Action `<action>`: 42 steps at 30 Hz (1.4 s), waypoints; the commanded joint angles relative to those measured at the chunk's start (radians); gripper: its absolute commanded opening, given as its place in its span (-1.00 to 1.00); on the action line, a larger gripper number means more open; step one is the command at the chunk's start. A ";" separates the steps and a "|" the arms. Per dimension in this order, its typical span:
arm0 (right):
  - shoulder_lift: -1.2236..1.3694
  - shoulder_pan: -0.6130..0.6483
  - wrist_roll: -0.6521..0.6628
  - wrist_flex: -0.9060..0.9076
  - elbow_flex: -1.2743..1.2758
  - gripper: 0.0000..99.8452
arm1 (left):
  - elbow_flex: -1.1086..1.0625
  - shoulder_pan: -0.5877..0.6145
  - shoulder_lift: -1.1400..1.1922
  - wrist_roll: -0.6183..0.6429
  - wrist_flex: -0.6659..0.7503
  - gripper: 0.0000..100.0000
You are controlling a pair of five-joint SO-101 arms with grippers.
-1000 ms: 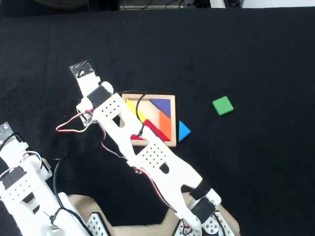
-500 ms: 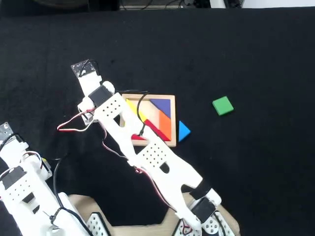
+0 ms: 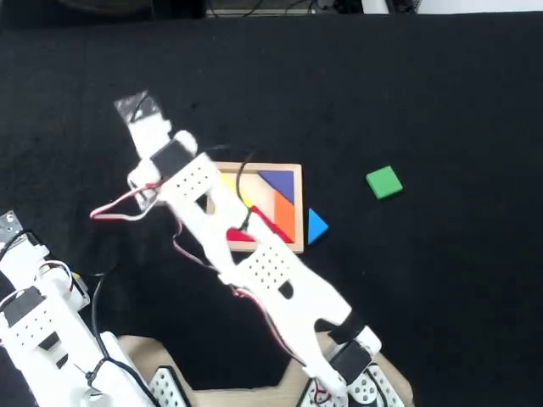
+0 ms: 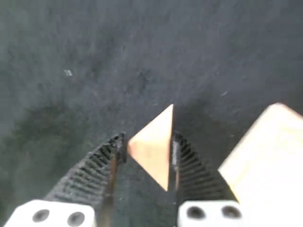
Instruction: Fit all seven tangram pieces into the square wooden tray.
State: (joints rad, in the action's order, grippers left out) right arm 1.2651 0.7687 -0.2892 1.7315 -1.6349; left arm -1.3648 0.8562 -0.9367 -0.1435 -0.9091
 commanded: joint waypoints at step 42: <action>-1.027 -0.379 -0.135 -0.535 1.710 -0.98 | -0.004 0.007 -0.015 0.011 0.038 -0.70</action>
State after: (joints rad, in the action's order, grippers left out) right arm 0.3046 0.4081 -0.4764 1.1776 0.0806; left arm -1.3755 0.8562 -0.9367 -0.1435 -0.8876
